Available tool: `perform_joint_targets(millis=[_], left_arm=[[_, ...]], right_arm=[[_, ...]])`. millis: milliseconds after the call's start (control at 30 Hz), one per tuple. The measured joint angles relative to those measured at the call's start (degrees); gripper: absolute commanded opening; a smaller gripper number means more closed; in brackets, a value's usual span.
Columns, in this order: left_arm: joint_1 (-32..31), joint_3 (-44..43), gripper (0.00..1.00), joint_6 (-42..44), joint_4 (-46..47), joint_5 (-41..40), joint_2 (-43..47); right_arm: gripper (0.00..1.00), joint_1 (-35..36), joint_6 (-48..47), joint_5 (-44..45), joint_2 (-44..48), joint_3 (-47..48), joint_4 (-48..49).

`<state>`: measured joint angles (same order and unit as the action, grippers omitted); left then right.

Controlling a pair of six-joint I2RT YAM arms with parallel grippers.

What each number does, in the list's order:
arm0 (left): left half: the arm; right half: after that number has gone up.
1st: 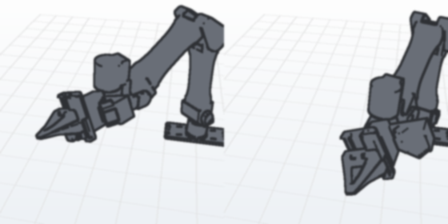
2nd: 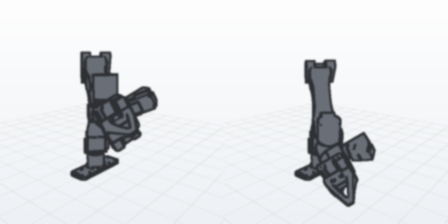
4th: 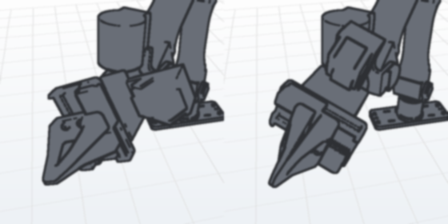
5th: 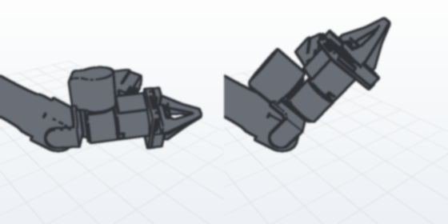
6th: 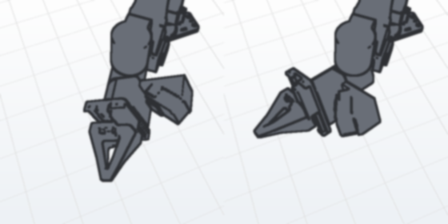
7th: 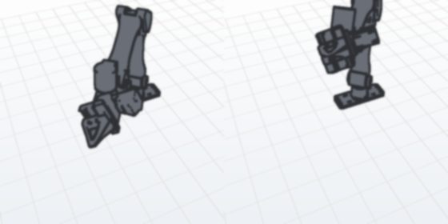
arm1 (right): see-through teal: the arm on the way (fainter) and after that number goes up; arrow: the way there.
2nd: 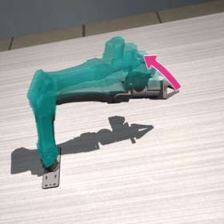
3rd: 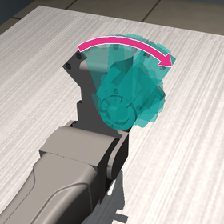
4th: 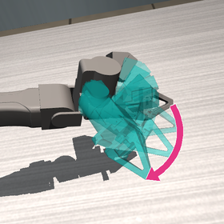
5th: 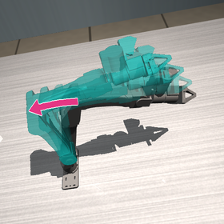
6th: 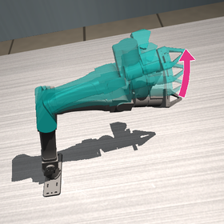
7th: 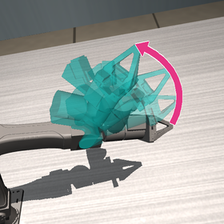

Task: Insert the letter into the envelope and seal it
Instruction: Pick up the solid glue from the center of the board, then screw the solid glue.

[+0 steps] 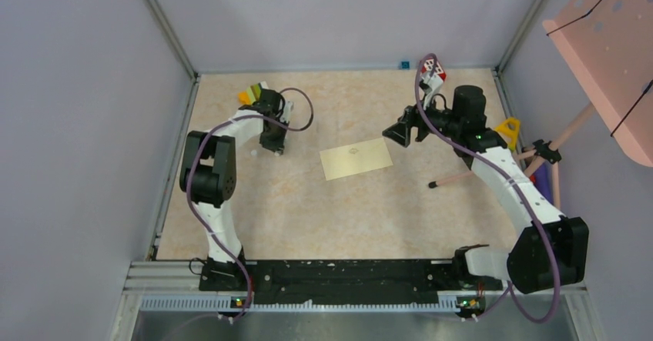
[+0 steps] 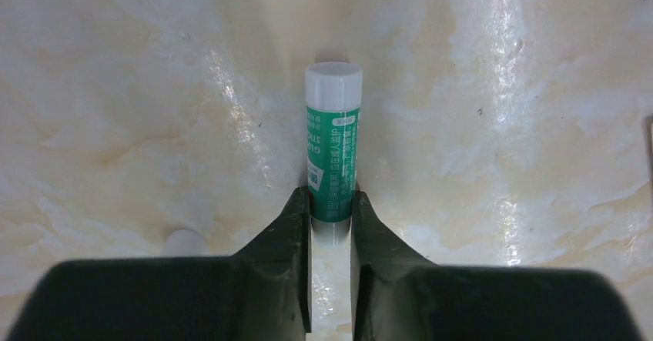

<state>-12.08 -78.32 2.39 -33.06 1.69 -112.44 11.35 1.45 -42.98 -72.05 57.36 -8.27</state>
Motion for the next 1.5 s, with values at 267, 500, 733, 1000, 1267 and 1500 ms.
perform_joint_targets(millis=[267,500,733,1000,1267,1500], left_arm=[[0.04,0.0,0.04,1.42,1.14,4.37,0.11],[-0.48,-1.84,0.04,12.0,-7.89,28.28,4.26],[-7.43,-7.96,0.04,25.29,-20.0,47.52,12.28],[-18.36,-15.02,0.03,44.57,-42.62,60.3,6.47],[-19.02,-16.06,0.01,51.39,-51.39,64.0,2.47],[-21.18,-8.94,0.02,39.32,-38.88,59.25,6.38]], right_arm=[[0.77,0.0,-1.25,-3.32,0.11,-0.09,0.17],[0.78,0.0,-10.69,-15.91,3.52,-7.52,4.37],[0.82,0.07,-30.32,-26.56,10.16,-11.63,3.54],[0.73,2.69,-55.76,-31.34,11.54,-11.54,-9.57],[0.65,7.32,-64.28,-30.84,13.35,-15.69,-12.83],[0.64,10.32,-59.49,-28.3,11.82,-18.08,-4.66]])
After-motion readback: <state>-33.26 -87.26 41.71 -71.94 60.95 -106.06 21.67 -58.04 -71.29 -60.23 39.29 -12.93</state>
